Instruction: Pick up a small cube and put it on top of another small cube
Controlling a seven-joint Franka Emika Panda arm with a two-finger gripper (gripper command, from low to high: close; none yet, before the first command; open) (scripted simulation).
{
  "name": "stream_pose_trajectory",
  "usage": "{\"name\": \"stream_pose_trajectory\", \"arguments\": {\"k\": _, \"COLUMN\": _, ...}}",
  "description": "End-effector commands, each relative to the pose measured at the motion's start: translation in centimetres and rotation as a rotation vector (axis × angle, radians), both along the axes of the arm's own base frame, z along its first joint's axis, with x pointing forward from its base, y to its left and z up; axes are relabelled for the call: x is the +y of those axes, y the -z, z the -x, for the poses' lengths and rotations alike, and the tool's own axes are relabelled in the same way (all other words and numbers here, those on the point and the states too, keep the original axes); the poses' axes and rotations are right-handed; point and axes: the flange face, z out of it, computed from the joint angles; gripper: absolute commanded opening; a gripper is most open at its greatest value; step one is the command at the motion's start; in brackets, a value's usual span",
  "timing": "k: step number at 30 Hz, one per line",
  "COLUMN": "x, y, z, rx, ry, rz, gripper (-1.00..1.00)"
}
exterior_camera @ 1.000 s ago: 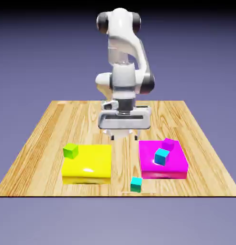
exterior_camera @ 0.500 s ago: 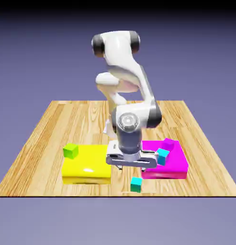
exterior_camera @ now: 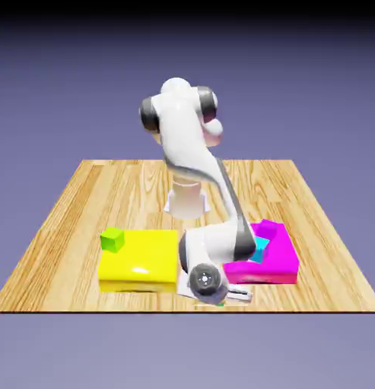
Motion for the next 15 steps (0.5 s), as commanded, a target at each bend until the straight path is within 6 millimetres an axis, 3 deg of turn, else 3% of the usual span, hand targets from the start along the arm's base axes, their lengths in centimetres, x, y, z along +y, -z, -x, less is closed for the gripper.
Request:
{"name": "stream_pose_trajectory", "arguments": {"k": 1, "x": -0.2, "y": -1.5, "z": -0.9, "rx": 0.0, "ry": -0.001, "rz": 0.001, "gripper": -1.0}}
{"name": "stream_pose_trajectory", "arguments": {"k": 2, "x": -0.5, "y": -3.1, "z": -1.8, "rx": 0.0, "ry": -0.001, "rz": 0.001, "gripper": -1.0}}
{"name": "stream_pose_trajectory", "arguments": {"k": 4, "x": 1.5, "y": -6.2, "z": -2.6, "rx": -0.02, "ry": -0.022, "rz": -0.034, "gripper": -1.0}}
{"name": "stream_pose_trajectory", "arguments": {"k": 15, "x": -6.7, "y": -15.3, "z": 1.8, "rx": -0.118, "ry": -0.4, "rz": -0.011, "gripper": -1.0}}
